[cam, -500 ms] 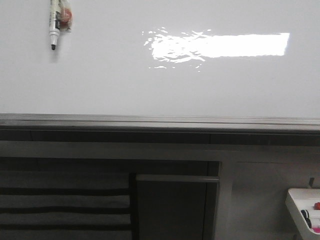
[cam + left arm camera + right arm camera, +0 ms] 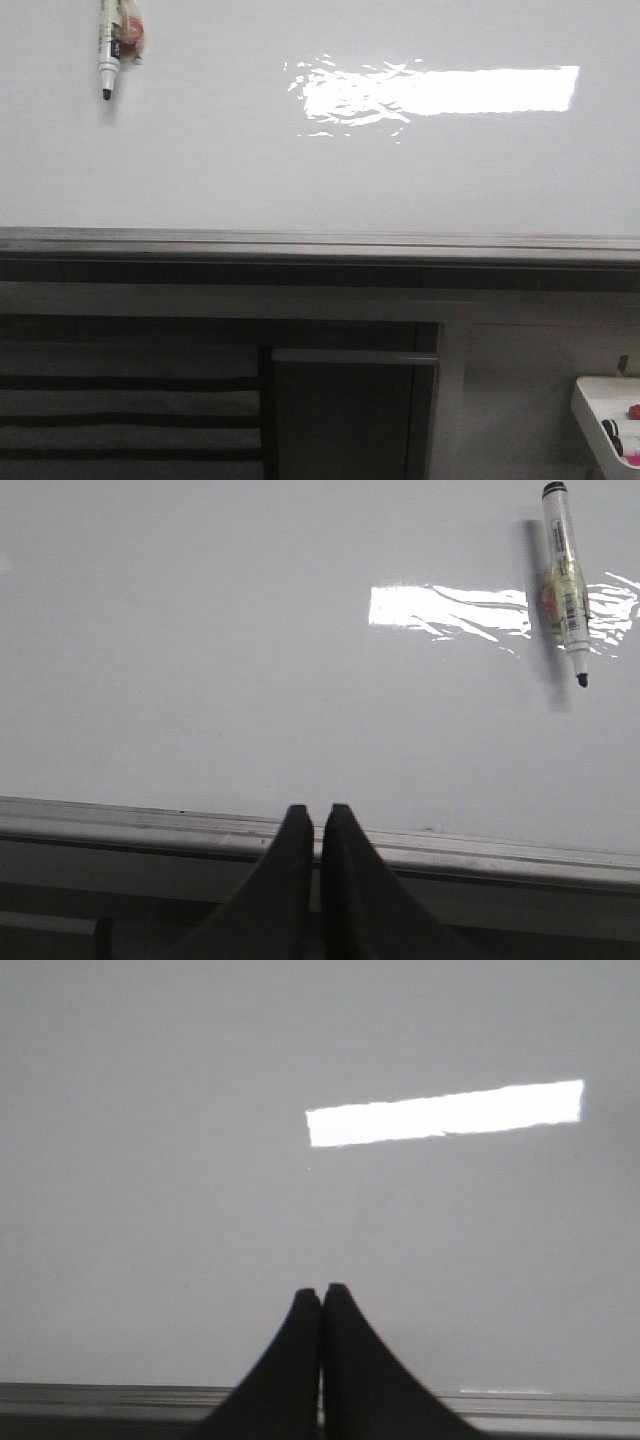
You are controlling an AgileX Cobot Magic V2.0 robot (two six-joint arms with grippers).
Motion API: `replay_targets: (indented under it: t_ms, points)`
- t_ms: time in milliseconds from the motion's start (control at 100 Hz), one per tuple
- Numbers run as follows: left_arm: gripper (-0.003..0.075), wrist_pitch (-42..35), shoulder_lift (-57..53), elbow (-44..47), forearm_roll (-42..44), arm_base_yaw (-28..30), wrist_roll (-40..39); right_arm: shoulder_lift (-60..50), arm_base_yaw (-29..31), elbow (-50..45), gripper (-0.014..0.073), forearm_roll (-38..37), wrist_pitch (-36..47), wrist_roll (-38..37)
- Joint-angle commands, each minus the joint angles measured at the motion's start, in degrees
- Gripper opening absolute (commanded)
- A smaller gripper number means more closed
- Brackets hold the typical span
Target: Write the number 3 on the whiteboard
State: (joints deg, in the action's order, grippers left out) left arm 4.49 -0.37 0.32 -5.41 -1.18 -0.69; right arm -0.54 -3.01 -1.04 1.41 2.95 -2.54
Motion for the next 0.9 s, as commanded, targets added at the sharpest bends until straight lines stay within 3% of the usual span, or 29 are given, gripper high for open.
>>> replay_targets:
  t_ms: [0, 500, 690, 890]
  points:
    - [-0.0019, -4.5, -1.8, 0.1, -0.1, -0.5, -0.7, -1.2, 0.3, -1.4, -0.0079, -0.5, 4.8, 0.1]
    - [-0.0019, -8.0, -1.8, -1.1, 0.0, -0.5, -0.7, -1.2, 0.3, -0.5, -0.0079, -0.5, 5.6, 0.1]
    - [-0.0019, -1.9, -0.8, -10.0, 1.3, -0.5, -0.5, 0.8, 0.3, 8.9, -0.0079, -0.5, -7.5, 0.0]
    - [-0.0019, 9.4, 7.9, -24.9, 3.2, -0.5, 1.7, 9.1, 0.3, 22.5, -0.0079, -0.5, -17.3, 0.6]
